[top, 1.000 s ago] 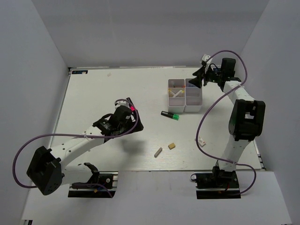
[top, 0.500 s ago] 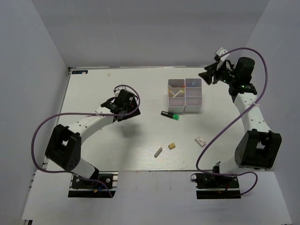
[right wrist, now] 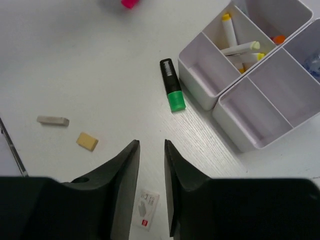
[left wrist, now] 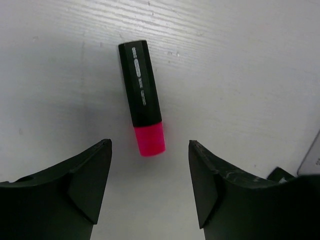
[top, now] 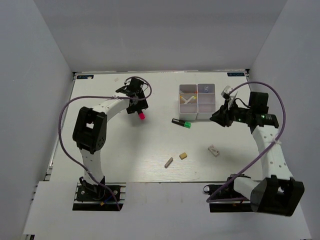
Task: Sort the stationery into containers
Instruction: Grab a piece of stationery with the left arm, then place the stationery into the container
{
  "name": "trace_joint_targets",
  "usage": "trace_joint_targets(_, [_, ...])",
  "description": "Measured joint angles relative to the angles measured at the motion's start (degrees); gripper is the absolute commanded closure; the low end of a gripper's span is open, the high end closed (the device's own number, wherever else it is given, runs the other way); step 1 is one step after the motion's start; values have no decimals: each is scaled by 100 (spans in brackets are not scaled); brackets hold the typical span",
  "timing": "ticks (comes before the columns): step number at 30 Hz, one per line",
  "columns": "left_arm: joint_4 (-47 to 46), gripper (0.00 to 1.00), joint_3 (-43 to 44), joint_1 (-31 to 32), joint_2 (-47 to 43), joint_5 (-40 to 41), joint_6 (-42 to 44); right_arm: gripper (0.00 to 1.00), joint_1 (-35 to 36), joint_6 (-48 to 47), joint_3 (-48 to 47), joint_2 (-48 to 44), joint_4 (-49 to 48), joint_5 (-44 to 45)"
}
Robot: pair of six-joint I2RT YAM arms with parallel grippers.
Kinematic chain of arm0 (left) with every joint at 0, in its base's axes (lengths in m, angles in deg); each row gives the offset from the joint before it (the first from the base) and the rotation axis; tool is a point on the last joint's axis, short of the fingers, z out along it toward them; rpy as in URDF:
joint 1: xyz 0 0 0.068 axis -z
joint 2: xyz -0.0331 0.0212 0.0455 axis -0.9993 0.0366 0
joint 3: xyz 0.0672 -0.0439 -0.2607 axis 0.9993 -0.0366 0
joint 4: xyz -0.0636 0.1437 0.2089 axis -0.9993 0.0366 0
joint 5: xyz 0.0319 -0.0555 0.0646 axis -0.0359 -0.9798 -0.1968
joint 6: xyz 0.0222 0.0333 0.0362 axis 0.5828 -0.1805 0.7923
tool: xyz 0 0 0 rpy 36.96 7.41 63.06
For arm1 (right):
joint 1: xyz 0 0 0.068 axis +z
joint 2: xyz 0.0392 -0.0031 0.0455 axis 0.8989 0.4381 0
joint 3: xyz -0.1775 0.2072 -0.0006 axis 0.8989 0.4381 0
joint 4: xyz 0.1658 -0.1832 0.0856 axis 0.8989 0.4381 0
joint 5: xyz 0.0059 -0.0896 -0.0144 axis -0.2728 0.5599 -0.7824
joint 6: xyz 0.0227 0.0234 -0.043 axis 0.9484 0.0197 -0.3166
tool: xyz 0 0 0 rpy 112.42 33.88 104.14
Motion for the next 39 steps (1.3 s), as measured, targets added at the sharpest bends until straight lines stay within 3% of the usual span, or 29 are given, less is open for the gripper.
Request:
trace_joint_targets(4, [256, 27, 555, -92, 678, -79, 83, 56, 0, -94, 376, -730, 116, -33])
trace_joint_targets(15, [940, 35, 1628, -107, 1596, -140, 210, 56, 0, 116, 876, -1189, 203, -15])
trace_joint_targets(16, [977, 39, 1700, -111, 1646, -142, 225, 56, 0, 153, 876, -1204, 195, -17])
trace_joint_targets(17, [1012, 54, 1751, -116, 1681, -146, 232, 56, 0, 177, 876, -1231, 190, -17])
trace_joint_targets(21, [1110, 84, 1810, -155, 1725, -238, 350, 56, 0, 262, 894, -1281, 173, -24])
trace_joint_targets(23, [1113, 93, 1814, -177, 1738, -317, 378, 56, 0, 299, 925, -1290, 166, -26])
trace_joint_targets(24, [1108, 100, 1814, -179, 1738, -354, 407, 50, 0, 304, 940, -1290, 160, -24])
trace_joint_targets(27, [1064, 100, 1788, -190, 1709, -494, 531, 29, 0, 369, 951, -1292, 151, 11])
trace_joint_targets(28, [1029, 100, 1751, -192, 1679, -557, 603, 16, 0, 402, 951, -1298, 133, 28])
trace_joint_targets(30, [960, 100, 1670, -173, 1578, -706, 750, 10, -2, 496, 1010, -1346, 33, 107])
trace_joint_targets(31, [876, 100, 1604, -157, 1484, -835, 813, 12, -2, 584, 1060, -1377, -37, 168])
trace_joint_targets(33, [584, 100, 1346, -101, 1143, -1228, 949, 25, -2, 793, 1193, -1443, -201, 343])
trace_joint_targets(34, [422, 100, 1224, -59, 925, -1434, 1003, 48, -7, 925, 1248, -1458, -278, 417])
trace_joint_targets(37, [-240, 100, 1003, 105, 249, -2135, 1130, 81, -33, 1434, 1340, -1473, -581, 656])
trace_joint_targets(38, [-527, 100, 990, 177, 50, -2402, 1154, 96, -48, 1641, 1355, -1480, -704, 737])
trace_joint_targets(39, [-815, 100, 990, 258, -101, -2618, 1176, 99, -63, 1838, 1357, -1488, -822, 841])
